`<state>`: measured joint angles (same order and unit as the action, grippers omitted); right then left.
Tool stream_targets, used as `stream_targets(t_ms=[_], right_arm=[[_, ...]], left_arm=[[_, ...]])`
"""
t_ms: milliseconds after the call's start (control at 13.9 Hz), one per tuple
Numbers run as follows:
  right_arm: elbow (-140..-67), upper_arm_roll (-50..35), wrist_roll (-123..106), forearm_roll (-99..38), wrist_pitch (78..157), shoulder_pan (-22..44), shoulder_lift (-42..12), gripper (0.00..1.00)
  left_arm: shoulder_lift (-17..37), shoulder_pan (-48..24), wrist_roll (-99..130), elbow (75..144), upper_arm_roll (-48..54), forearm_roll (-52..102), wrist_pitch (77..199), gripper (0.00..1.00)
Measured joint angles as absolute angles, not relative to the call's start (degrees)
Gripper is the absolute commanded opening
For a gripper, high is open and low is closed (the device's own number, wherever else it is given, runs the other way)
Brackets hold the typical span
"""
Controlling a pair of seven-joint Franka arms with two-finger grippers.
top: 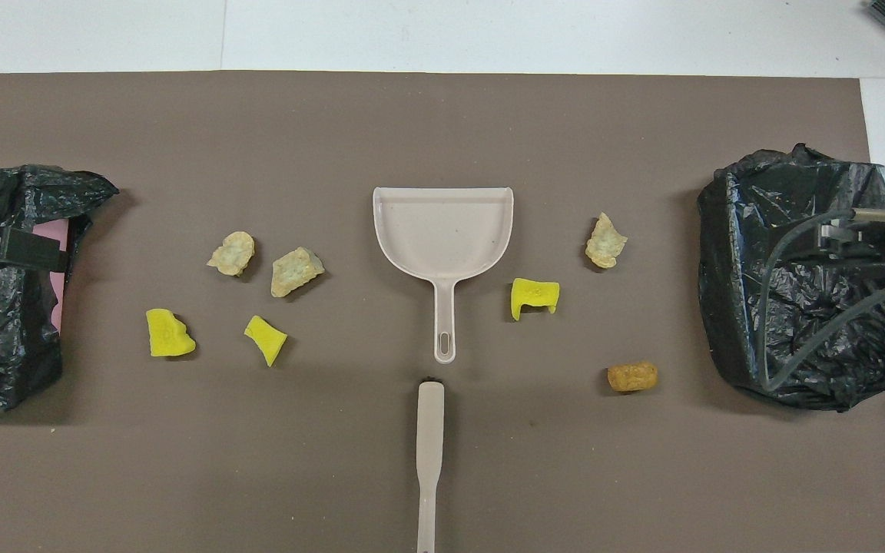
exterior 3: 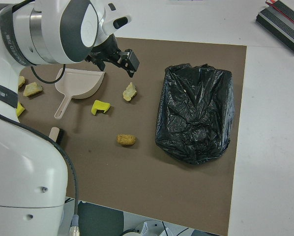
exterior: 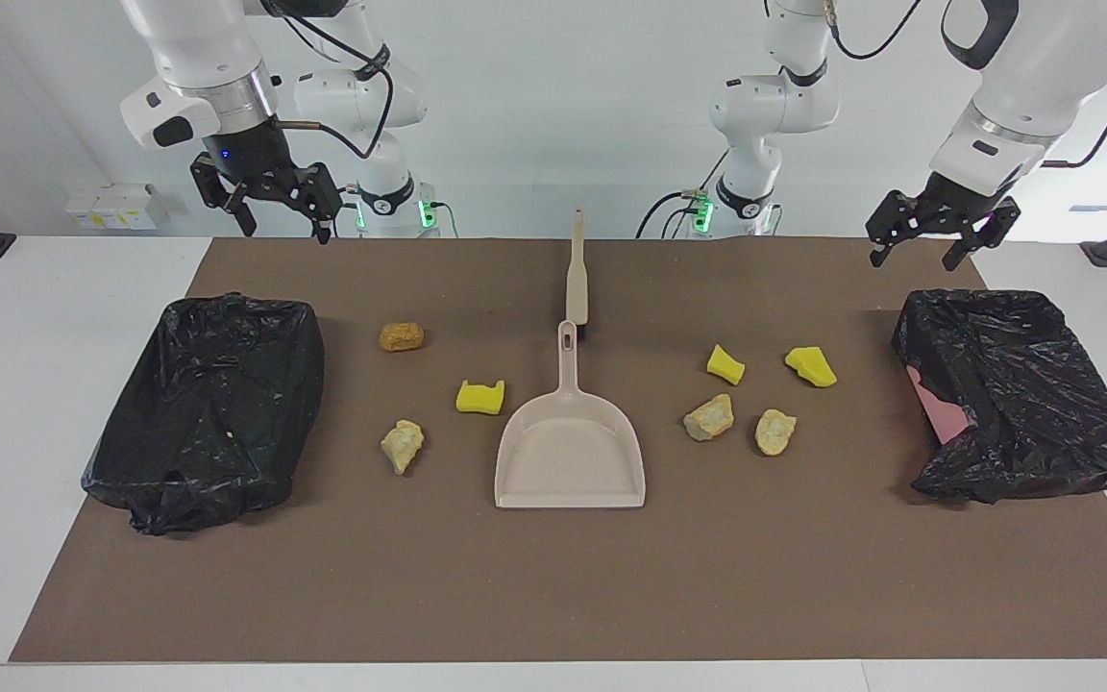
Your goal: Sweep and dump trash in bin
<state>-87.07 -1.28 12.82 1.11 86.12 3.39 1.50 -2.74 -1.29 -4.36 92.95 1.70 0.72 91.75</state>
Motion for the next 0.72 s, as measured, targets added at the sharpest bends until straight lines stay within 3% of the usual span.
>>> stream_targets(t_ms=[719], right_arm=[[-87.1, -1.2, 12.8, 1.1, 86.1, 3.4, 1.5, 1.00]], left_arm=[[-3.1, -1.4, -4.6, 93.7, 2.0, 0.7, 91.6, 1.00]])
